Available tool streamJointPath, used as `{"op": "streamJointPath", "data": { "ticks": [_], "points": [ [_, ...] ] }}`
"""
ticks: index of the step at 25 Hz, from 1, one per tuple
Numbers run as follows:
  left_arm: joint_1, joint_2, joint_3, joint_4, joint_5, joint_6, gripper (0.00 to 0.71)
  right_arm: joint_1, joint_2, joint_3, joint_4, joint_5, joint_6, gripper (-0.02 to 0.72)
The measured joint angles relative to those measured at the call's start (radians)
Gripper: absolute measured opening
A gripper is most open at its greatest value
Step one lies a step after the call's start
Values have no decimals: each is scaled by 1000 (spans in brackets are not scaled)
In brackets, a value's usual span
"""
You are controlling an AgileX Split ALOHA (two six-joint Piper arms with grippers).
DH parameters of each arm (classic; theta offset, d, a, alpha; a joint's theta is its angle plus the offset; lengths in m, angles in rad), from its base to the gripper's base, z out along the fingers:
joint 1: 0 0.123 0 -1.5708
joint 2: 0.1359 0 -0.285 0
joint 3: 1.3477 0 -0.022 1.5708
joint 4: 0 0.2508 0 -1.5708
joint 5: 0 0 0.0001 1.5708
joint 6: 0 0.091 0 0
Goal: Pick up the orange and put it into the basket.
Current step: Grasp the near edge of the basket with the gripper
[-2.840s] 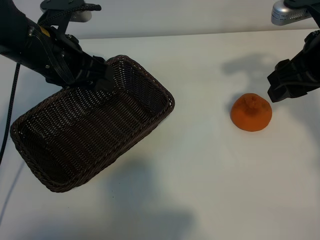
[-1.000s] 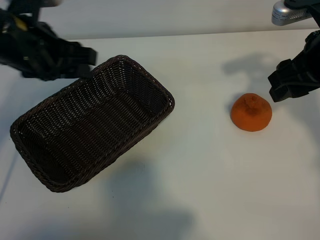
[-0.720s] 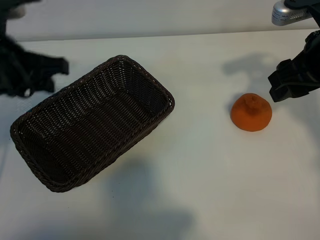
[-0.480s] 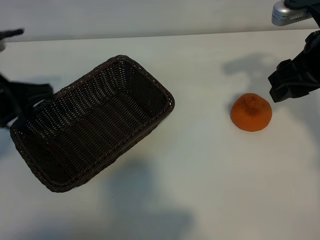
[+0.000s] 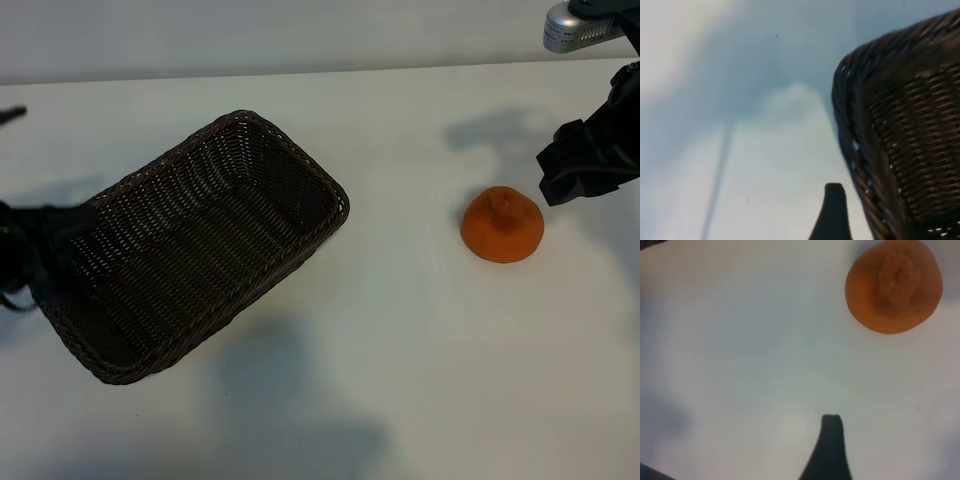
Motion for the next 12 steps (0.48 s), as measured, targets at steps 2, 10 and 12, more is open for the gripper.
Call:
{"op": "streamJointPath", "data": {
  "ticks": [2,10,12],
  "points": [
    [0,0,50,-7,-42,-20,624,0,0,0,0,1,0,597],
    [0,0,142,-2,-163,-142,624,0,0,0,0,11,0,597],
    [0,0,151,21,-167,-178,624,0,0,0,0,16,0,597]
  ]
}}
